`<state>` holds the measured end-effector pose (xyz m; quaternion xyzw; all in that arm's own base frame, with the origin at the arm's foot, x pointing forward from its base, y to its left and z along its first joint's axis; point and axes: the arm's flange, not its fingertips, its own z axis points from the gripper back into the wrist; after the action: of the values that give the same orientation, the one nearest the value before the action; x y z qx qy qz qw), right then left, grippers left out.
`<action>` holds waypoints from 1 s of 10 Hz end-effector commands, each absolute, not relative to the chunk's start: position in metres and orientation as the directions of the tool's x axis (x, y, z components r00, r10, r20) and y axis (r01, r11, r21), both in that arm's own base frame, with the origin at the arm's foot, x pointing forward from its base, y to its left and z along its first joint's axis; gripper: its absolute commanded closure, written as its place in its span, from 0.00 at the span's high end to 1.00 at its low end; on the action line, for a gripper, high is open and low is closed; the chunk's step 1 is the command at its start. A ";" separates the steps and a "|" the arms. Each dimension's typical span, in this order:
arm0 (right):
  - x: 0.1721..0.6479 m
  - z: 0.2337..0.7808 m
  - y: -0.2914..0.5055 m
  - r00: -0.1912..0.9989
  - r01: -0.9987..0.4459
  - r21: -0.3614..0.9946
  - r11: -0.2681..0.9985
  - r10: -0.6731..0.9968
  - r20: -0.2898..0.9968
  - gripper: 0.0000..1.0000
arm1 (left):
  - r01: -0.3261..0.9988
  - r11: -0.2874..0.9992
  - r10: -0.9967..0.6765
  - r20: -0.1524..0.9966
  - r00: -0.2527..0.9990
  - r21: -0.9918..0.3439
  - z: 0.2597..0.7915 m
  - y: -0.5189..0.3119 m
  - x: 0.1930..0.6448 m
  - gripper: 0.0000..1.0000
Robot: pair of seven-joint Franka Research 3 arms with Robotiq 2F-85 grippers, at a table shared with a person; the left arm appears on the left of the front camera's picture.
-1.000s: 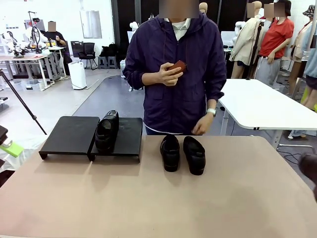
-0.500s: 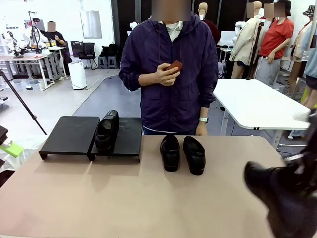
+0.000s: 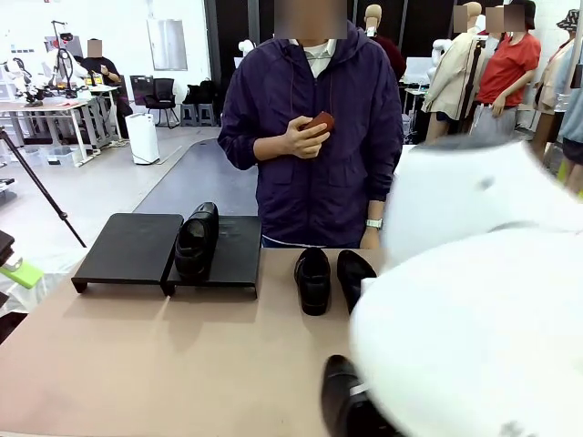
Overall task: Organize the shoes by placing them on the stand.
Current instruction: Pick up one Shoe and place it in the middle of the table.
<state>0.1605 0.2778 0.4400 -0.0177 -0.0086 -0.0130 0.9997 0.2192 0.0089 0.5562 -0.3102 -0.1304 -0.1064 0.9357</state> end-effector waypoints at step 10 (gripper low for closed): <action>0.239 0.377 0.321 0.990 -0.037 0.077 0.996 0.026 0.136 0.00 | 0.284 0.786 -0.127 0.307 0.943 -0.549 0.558 0.013 0.219 1.00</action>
<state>0.2293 0.3231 0.3774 0.0444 -0.0724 0.0310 0.9959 0.2193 0.0089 0.5562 -0.3102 -0.1303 -0.1063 0.9357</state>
